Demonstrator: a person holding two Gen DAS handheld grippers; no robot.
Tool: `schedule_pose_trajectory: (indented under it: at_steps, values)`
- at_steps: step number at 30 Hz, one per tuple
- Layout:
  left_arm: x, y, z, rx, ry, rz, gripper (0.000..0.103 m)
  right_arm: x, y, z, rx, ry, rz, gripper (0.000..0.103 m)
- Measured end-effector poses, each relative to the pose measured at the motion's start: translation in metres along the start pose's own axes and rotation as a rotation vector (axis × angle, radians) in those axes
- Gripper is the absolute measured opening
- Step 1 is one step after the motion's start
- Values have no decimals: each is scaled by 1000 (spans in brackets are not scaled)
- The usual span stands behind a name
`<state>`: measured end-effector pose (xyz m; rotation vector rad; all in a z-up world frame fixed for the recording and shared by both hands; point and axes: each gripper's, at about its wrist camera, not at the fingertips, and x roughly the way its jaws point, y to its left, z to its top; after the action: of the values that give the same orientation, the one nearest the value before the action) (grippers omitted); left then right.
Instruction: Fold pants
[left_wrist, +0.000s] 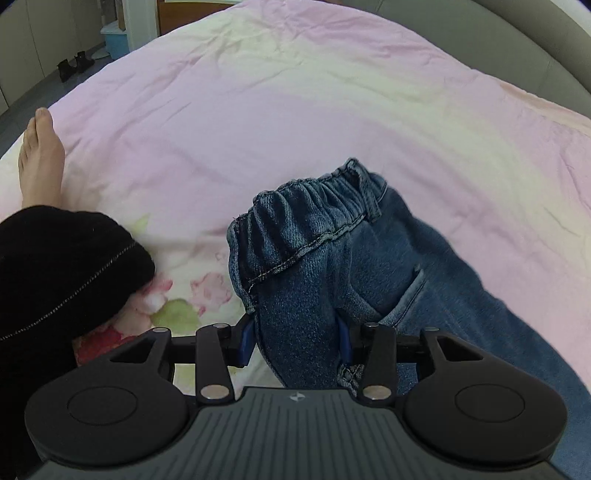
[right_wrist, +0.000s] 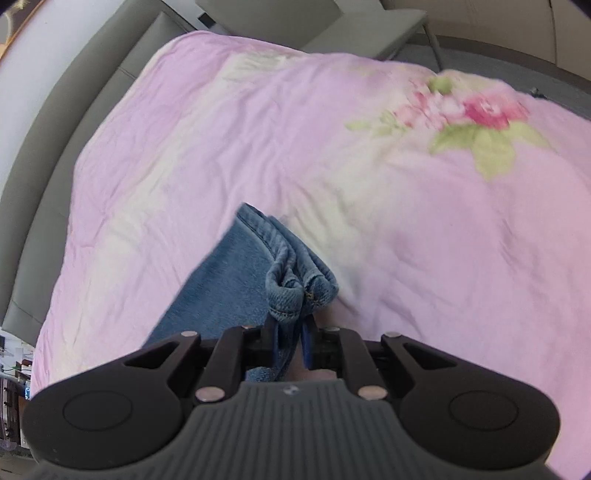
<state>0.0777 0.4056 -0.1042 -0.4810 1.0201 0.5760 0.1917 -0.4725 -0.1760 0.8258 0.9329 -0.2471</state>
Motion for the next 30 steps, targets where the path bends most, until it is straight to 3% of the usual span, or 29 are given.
schedule_pose_trajectory:
  at_steps: [3, 7, 11, 13, 15, 20, 22, 25, 30]
  values:
    - [25, 6, -12, -5, -2, 14, 51, 14, -14, -9, 29, 3, -16, 6]
    - [46, 13, -23, -19, -15, 15, 56, 25, -1, -14, -73, -4, -86, 7]
    - [44, 16, -25, -38, -34, 36, 71, 30, 5, -12, -93, 3, -119, 9]
    - [36, 16, -23, -24, -32, 29, 71, 29, 8, -10, -119, 6, -129, 10]
    - [24, 20, -21, -15, -46, 49, 83, 26, 11, -9, -169, 1, -151, 24]
    - [-15, 12, -21, 99, -78, 70, 81, 8, 16, -8, -259, -16, -185, 49]
    - [-34, 6, -23, 154, -108, 75, 76, -3, 17, -9, -313, -34, -204, 55]
    - [-60, -18, -33, 260, -119, 24, 72, -22, 22, -9, -413, -71, -205, 56]
    - [-97, -80, -71, 449, -122, -170, 62, -47, 25, -2, -525, -87, -133, 58]
